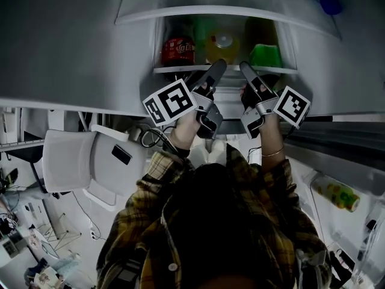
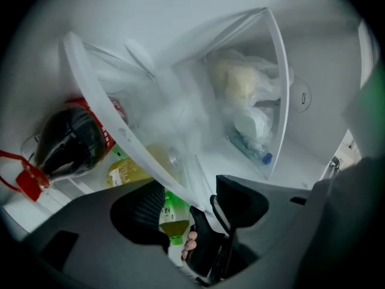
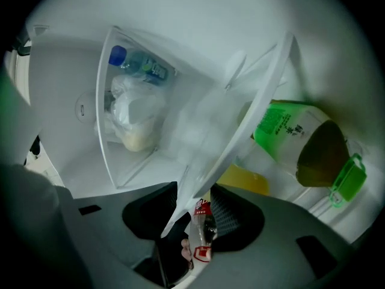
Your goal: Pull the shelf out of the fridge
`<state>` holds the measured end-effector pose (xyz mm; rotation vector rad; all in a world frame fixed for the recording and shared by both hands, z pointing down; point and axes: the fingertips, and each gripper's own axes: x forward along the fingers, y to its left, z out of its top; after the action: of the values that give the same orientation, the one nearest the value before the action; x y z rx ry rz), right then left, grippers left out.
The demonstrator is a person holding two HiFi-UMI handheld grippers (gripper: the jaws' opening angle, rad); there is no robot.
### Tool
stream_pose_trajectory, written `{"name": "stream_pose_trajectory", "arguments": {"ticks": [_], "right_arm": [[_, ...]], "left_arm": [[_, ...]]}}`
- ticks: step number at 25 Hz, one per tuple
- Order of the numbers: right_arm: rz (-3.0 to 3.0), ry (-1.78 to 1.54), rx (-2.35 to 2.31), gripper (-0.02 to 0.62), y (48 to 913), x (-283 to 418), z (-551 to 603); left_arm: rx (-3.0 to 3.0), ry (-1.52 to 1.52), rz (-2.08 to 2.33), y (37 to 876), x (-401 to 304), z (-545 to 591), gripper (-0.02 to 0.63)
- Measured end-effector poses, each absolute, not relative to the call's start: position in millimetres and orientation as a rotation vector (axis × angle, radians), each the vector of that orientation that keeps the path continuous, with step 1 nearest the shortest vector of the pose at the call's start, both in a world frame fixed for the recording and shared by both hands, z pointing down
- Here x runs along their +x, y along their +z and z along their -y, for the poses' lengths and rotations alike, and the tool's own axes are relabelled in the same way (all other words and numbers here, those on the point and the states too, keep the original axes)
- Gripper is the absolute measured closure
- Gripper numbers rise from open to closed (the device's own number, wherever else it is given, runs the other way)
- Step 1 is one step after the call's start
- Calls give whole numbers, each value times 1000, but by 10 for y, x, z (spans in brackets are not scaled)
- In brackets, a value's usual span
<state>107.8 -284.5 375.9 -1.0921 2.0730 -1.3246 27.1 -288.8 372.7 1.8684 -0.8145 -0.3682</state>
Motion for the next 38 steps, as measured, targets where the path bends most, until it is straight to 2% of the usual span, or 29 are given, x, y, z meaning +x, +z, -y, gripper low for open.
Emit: {"name": "stream_pose_trajectory", "arguments": {"ticks": [23, 27, 32, 38], "right_arm": [[-1902, -1367, -1188, 436, 3884, 1128, 3317], [-1880, -1379, -1217, 495, 3905, 1154, 3310], [-1849, -1400, -1186, 524, 3891, 1145, 3311], [-1830, -1412, -1171, 540, 3885, 1140, 3311]], "left_arm": [[1686, -486, 922, 3914, 157, 3370, 353], [1664, -455, 963, 3997, 129, 3365, 449], [1661, -476, 946, 3960, 141, 3376, 501], [1655, -512, 932, 3930, 148, 3375, 534]]}}
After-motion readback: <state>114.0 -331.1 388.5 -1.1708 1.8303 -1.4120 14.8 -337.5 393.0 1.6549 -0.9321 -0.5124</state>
